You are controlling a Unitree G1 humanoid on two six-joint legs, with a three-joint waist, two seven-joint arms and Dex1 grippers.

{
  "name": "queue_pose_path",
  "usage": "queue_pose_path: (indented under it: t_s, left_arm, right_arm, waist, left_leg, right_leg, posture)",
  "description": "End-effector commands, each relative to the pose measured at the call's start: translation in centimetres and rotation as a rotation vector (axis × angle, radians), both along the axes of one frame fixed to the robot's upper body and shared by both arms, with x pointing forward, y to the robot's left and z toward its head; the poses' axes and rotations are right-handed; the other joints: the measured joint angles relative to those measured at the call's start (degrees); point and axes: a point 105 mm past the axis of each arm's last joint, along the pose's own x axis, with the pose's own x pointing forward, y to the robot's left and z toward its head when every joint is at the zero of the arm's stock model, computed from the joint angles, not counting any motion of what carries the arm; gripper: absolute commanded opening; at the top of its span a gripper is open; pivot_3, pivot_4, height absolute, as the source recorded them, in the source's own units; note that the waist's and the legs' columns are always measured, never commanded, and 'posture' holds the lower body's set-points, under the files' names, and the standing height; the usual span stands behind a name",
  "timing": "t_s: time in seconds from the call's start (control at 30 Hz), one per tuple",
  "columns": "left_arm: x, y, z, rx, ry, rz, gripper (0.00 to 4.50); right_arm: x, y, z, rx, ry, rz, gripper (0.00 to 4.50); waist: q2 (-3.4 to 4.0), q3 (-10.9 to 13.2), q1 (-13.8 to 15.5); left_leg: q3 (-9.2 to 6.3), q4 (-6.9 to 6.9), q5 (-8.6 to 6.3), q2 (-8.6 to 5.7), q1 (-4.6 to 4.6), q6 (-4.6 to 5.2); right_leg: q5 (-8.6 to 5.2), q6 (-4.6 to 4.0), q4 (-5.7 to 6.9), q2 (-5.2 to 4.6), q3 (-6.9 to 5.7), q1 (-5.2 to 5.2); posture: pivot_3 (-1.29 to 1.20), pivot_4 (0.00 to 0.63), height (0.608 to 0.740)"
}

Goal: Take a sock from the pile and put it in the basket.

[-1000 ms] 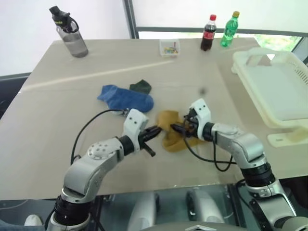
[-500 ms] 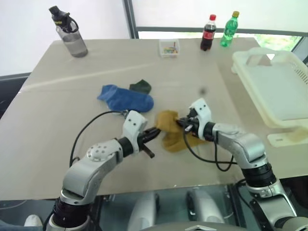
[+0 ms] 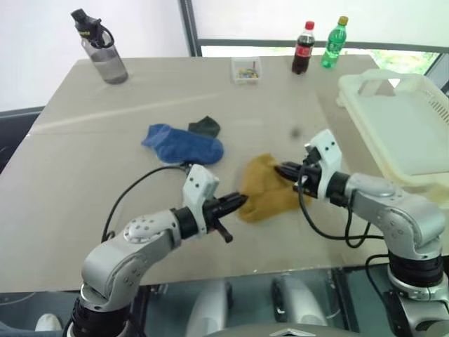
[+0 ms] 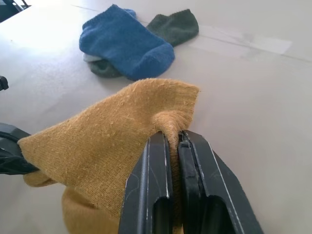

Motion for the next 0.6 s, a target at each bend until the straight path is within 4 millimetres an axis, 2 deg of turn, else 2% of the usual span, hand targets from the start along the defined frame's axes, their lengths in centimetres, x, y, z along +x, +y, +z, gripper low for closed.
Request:
queue_pose_path:
  t_s: [0.03, 0.27, 0.6]
  left_arm:
    - [-1.0, -0.7, 0.7, 0.045, -0.051, -0.041, 0.00]
    - [-1.1, -0.1, 1.2, 0.202, -0.193, 0.032, 0.00]
    - [-1.5, -0.5, 0.1, 0.171, -0.149, 0.098, 0.00]
  right_arm:
    - [-0.8, -1.2, 0.1, -0.022, 0.009, -0.037, 0.20]
    - [-1.5, -2.6, -1.4, -0.056, 0.075, -0.085, 0.20]
    - [-1.4, -3.7, -2.4, -0.105, 0.102, -0.127, 0.20]
  waist:
    - [0.00, 0.0, 0.1]
    - [0.00, 0.0, -0.1]
    - [-0.01, 0.0, 0.1]
  left_leg:
    - [0.01, 0.00, 0.00, 0.00, 0.00, 0.00]
    - [0.06, 0.00, 0.00, -0.03, 0.00, 0.00]
    - [0.04, -0.03, 0.00, -0.02, -0.02, 0.00]
  right_leg:
    - [0.00, 0.00, -0.01, 0.00, 0.00, 0.00]
    - [-0.15, -0.14, -0.03, 0.00, 0.05, -0.01]
    - [-0.23, -0.03, -0.12, 0.00, 0.02, 0.00]
  posture:
    - [0.00, 0.150, 0.740]
    - [0.00, 0.150, 0.740]
    - [0.00, 0.150, 0.740]
